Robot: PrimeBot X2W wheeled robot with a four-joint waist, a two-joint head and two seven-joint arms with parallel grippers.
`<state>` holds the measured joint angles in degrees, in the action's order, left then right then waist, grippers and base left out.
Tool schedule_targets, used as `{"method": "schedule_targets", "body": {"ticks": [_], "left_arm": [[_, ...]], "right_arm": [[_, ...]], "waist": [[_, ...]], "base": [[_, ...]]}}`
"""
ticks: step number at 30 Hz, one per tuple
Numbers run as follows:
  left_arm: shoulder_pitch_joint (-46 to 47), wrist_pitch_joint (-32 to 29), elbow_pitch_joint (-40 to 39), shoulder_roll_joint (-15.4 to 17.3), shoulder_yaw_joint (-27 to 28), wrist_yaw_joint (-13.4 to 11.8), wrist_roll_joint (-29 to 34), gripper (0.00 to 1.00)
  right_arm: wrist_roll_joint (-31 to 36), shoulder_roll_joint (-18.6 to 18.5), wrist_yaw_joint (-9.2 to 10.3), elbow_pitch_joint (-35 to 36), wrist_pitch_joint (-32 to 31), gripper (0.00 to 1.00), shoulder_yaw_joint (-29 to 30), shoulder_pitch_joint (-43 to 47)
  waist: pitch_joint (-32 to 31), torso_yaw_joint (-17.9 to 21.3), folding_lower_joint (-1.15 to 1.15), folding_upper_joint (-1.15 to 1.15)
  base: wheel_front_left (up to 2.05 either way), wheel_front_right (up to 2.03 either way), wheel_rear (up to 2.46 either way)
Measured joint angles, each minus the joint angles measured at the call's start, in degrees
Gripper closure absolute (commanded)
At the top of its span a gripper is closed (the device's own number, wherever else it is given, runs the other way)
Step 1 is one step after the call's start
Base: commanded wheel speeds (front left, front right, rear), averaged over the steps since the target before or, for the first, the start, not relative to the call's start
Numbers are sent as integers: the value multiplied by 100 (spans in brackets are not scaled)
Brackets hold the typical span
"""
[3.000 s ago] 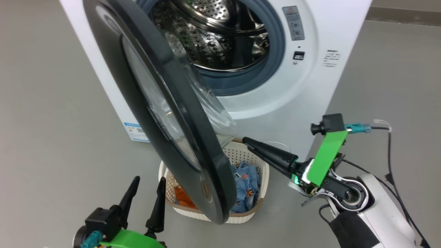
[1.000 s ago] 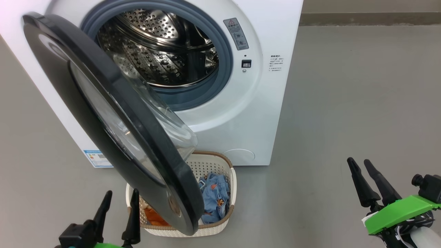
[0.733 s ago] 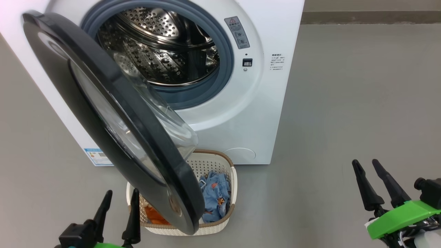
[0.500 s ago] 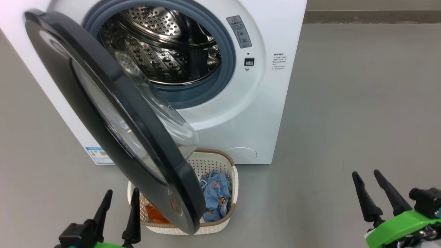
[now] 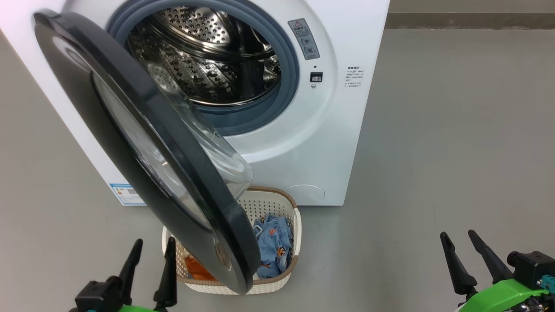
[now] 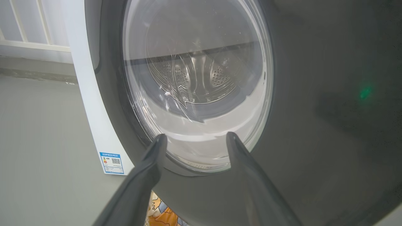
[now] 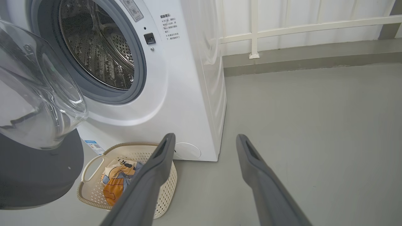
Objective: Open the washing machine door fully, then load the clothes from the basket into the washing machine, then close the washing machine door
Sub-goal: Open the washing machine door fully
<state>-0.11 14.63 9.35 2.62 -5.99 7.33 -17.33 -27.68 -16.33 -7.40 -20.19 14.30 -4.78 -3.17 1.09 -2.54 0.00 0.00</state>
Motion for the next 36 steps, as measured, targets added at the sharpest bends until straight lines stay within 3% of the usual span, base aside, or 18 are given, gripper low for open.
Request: {"method": "schedule_targets", "body": {"ticks": [1,3,10,16,19,23,30,36], "left_arm": [[0,0,7,0,0,0,0,55],[1,0,10,-2,9,0,0,100],[14,0,-489,-12,253,0,-64,100],[85,1,-1851,-12,389,-1,-168,100],[126,8,-2649,-7,144,-3,-164,100],[123,9,-3308,-3,-667,-9,70,100],[120,8,-2876,13,-2126,-2,152,100],[176,4,-1768,24,-2761,-11,-258,100]], "right_arm": [[13,1,0,0,0,0,1,0],[42,3,0,0,0,0,2,0],[69,30,0,14,0,0,59,21],[133,45,0,58,0,0,82,104],[133,45,0,92,0,0,113,107],[133,49,0,122,0,0,136,125],[213,105,0,133,1,0,154,198],[219,155,0,132,0,0,142,196]], "waist": [[-3,1,0,0],[-13,1,0,0],[-60,-30,0,0],[-95,-68,0,0],[-99,-88,0,0],[-103,-106,0,0],[-81,-97,0,0],[-44,-57,0,0]], "base": [[0,0,0],[0,0,0],[0,0,0],[0,0,0],[0,0,0],[0,0,0],[0,0,0],[0,0,0]]}}
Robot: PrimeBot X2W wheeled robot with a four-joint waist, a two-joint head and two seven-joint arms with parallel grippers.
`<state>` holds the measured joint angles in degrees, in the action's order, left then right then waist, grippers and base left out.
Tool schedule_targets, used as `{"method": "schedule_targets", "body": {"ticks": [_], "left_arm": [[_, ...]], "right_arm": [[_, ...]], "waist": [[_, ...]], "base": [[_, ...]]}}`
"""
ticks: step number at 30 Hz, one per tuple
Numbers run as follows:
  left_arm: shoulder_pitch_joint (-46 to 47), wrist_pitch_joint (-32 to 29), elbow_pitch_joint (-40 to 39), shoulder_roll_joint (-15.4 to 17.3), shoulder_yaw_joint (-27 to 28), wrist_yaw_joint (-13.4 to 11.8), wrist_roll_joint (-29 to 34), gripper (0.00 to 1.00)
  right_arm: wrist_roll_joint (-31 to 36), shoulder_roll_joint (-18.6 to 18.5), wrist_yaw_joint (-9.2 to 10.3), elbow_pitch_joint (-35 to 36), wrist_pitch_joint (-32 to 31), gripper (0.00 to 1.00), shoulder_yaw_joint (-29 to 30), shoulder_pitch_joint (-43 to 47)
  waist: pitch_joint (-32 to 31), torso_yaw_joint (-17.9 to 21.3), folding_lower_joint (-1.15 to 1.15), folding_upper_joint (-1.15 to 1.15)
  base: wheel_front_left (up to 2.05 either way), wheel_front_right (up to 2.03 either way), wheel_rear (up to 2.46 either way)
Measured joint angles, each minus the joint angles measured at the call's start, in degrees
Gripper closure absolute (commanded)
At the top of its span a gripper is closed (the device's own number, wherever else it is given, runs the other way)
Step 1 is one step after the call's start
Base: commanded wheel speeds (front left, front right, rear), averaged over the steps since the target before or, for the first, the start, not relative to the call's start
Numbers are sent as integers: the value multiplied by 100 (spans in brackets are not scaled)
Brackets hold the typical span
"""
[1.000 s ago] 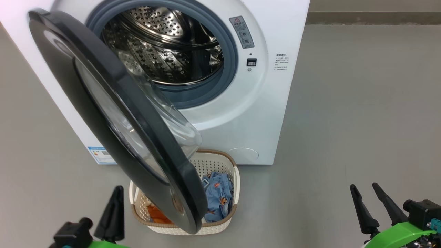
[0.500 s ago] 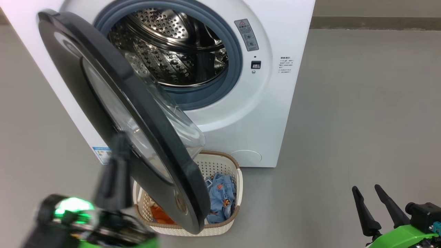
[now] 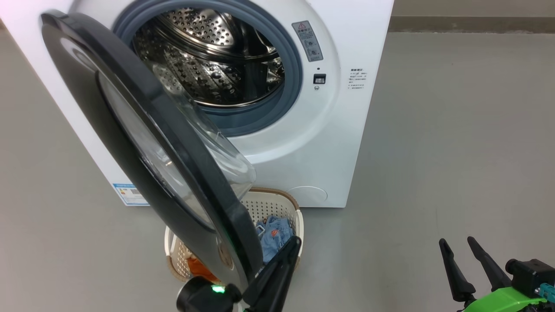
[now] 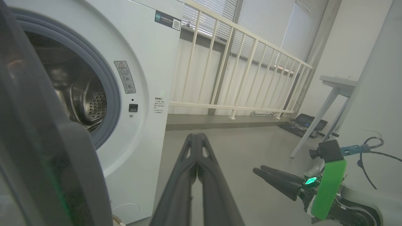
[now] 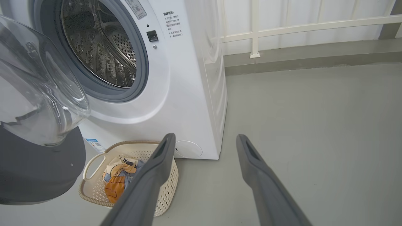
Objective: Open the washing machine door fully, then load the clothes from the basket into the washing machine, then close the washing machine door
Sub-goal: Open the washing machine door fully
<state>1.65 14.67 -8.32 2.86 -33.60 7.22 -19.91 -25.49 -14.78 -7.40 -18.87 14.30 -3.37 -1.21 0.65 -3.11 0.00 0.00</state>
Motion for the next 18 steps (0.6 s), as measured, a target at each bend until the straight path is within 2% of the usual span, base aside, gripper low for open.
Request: {"method": "schedule_targets", "body": {"ticks": [9,18], "left_arm": [[553,-3,924,-1,-38,-302,-535,100],[700,-3,1357,-12,146,-344,-664,100]], "right_arm": [[0,41,0,-1,0,0,-1,-4],[-1,74,0,3,0,0,11,-5]], "waist": [[67,75,0,0],[112,98,0,0]], "base": [[0,0,0],[0,0,0]]}}
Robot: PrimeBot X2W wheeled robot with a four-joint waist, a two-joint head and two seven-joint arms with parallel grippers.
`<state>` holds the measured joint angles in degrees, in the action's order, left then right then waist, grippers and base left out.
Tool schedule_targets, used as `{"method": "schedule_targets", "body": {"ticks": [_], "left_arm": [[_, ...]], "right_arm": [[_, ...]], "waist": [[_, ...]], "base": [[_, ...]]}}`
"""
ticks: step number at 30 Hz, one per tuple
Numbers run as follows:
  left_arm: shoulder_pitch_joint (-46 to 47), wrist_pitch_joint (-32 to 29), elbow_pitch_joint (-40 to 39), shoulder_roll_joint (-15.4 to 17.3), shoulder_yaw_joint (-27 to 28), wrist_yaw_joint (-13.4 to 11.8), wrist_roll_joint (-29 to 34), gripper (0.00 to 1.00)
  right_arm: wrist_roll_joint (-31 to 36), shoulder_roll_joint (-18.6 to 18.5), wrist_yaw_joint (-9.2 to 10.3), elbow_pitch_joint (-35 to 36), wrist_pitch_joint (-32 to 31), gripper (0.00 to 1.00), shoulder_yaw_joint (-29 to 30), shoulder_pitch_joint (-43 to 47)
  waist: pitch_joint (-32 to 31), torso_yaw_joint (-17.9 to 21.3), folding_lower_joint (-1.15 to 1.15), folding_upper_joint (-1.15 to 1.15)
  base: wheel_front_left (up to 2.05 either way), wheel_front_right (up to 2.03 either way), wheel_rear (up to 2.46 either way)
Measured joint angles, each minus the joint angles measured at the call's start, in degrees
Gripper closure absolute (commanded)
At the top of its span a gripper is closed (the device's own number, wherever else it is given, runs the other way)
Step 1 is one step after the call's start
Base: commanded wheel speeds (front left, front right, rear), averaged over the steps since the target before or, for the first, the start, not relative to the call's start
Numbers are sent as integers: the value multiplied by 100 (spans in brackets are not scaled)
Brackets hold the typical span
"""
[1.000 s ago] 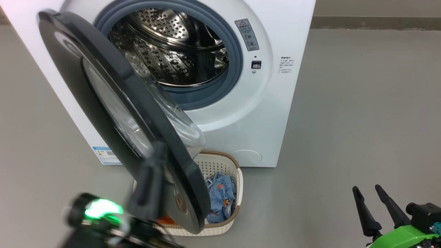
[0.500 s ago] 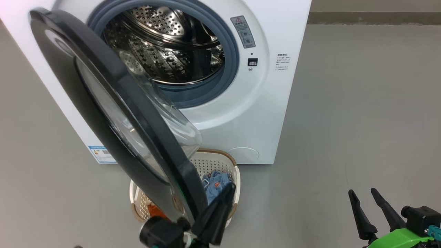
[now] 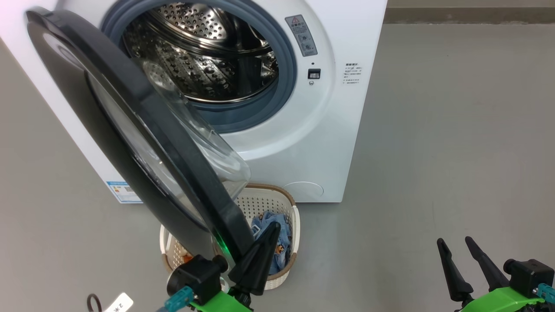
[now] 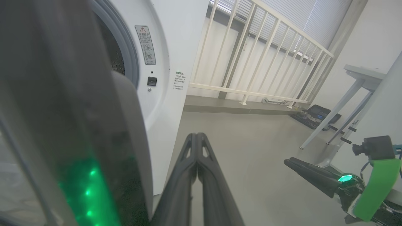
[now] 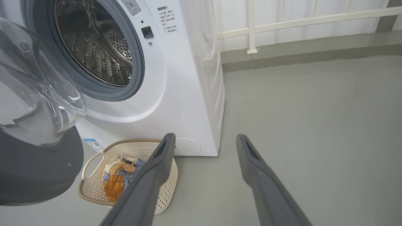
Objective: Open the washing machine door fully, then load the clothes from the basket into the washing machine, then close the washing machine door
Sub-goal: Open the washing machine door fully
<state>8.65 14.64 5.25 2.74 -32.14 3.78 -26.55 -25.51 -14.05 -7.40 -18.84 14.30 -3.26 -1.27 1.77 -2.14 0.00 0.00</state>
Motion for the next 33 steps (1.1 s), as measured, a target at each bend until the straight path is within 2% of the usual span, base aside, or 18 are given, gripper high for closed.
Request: {"method": "schedule_targets", "body": {"ticks": [15,33], "left_arm": [[-2,-1,275,-140,96,104,-42,100],[-308,0,271,-176,112,153,57,100]], "right_arm": [[0,14,0,55,0,0,49,-1],[-1,-7,0,119,0,0,11,12]], "waist": [[-19,-278,0,0],[-146,-1055,0,0]], "base": [[0,0,0],[0,0,0]]}}
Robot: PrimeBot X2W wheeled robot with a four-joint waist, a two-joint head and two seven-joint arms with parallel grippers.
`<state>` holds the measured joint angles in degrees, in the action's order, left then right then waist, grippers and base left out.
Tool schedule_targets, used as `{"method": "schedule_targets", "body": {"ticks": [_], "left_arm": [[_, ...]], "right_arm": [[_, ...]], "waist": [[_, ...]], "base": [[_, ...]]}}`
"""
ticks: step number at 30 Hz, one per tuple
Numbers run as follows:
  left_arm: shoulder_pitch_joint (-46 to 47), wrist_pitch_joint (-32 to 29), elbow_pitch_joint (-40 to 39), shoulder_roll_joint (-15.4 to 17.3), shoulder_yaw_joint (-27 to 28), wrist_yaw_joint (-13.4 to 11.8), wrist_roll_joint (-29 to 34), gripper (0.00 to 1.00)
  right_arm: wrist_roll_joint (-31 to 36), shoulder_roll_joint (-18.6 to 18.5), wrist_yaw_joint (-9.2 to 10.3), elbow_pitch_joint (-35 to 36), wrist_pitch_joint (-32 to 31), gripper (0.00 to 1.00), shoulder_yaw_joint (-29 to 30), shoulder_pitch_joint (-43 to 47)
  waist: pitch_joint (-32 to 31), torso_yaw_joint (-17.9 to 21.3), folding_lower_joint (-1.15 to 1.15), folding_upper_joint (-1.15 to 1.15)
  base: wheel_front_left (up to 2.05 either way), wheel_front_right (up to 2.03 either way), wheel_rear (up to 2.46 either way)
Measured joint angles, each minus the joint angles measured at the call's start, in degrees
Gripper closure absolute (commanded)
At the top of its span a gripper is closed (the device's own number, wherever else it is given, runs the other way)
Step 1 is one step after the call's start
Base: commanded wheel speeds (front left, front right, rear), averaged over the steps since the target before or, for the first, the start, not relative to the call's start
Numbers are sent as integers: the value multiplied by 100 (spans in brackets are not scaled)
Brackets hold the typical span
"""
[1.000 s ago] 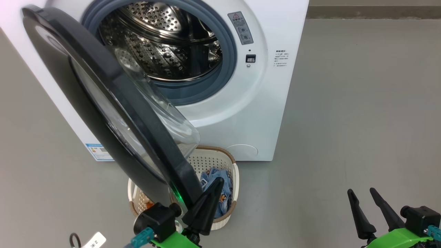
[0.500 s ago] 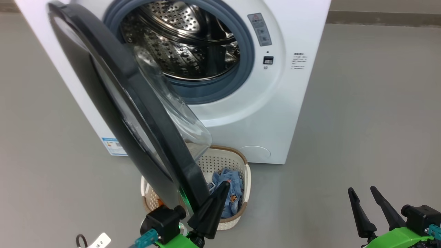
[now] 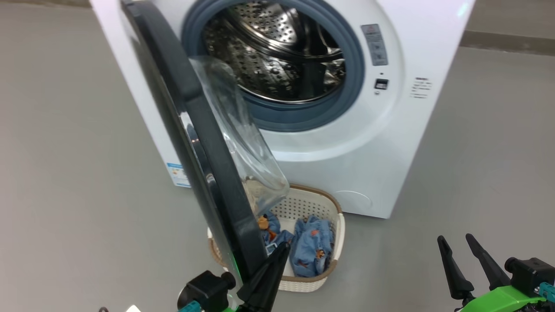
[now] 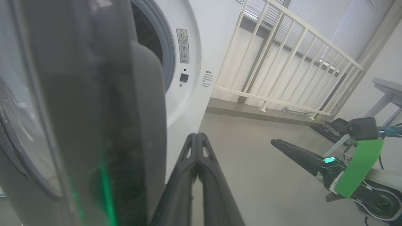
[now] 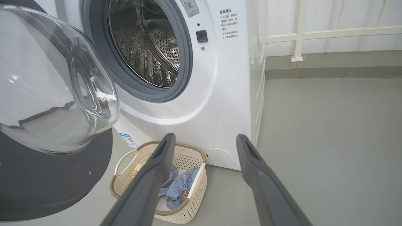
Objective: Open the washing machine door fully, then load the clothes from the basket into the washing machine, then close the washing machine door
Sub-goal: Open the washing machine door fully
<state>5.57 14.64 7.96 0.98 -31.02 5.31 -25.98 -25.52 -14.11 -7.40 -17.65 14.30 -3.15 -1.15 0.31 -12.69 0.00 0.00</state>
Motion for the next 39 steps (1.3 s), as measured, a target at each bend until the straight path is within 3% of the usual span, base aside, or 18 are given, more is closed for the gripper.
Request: {"method": "schedule_targets", "body": {"ticks": [14,23,29,39], "left_arm": [[-224,0,-29,83,97,-129,254,100],[-337,-1,-112,347,468,-501,308,100],[-358,-43,-205,512,755,-769,325,100],[-307,-49,-96,871,1358,-983,288,100]], "right_arm": [[1,4,0,10,0,0,10,133],[12,43,0,14,0,0,2,133],[19,114,0,13,0,0,-1,147],[19,152,0,19,0,0,-8,241]], "waist": [[-76,-826,0,0],[-123,-1265,0,0],[-199,-1399,0,0],[-245,-1350,0,0]], "base": [[0,0,0],[0,0,0],[0,0,0],[0,0,0]]}}
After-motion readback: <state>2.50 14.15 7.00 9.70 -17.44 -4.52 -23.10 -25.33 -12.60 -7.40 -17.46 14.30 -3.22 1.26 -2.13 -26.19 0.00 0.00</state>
